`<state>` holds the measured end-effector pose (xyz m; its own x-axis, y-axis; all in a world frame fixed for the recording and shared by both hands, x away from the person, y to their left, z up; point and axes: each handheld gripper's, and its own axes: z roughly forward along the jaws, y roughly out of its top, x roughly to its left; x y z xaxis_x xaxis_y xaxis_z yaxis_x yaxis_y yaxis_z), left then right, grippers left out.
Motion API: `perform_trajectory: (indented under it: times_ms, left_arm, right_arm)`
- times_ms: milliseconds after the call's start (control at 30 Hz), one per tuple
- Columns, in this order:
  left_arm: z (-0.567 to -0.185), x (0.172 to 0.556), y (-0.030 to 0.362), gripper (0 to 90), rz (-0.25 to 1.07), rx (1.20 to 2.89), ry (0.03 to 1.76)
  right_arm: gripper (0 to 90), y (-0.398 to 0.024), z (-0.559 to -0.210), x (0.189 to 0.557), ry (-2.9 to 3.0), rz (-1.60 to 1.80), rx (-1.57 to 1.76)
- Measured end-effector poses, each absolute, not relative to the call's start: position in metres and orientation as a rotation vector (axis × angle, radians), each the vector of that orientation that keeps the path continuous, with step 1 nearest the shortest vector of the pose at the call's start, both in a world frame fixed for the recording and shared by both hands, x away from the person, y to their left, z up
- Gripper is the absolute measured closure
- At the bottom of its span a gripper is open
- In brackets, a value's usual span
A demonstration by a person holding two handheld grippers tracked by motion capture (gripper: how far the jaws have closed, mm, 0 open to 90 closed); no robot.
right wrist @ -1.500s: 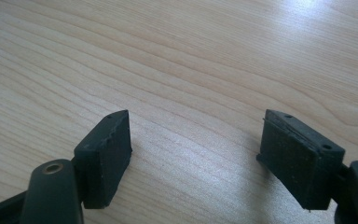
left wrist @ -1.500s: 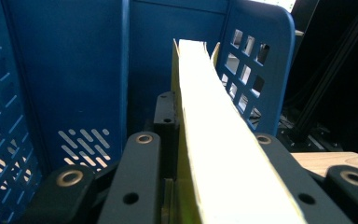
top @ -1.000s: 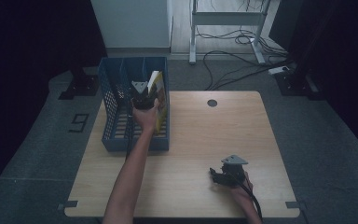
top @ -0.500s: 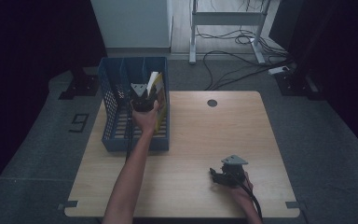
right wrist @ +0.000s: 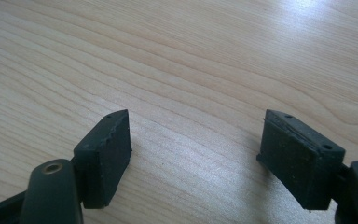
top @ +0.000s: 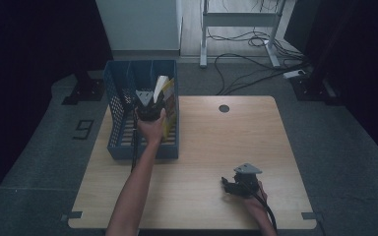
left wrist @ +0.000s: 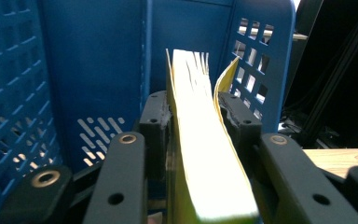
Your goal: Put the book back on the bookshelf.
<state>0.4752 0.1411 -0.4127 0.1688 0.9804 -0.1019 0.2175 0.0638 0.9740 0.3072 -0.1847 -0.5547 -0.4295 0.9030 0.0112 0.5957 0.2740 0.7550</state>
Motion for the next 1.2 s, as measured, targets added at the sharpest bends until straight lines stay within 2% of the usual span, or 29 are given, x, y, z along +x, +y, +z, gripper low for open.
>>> perform_trajectory:
  times_ms: [133, 733, 1200]
  left_arm:
    - [-0.411, 0.467, 0.145, 62.0, 0.918, 1.345, 1.246]
    - [-0.417, 0.465, 0.162, 57.6, 0.867, 1.385, 1.295]
    - [-0.411, 0.454, 0.164, 50.7, 0.788, 1.403, 1.261]
  right_arm:
    - [23.7, -0.185, -0.555, 0.307, 2.128, 0.979, 1.351]
    - [23.7, -0.185, -0.555, 0.307, 2.127, 0.978, 1.35]
    - [23.7, -0.185, -0.555, 0.307, 2.128, 0.977, 1.35]
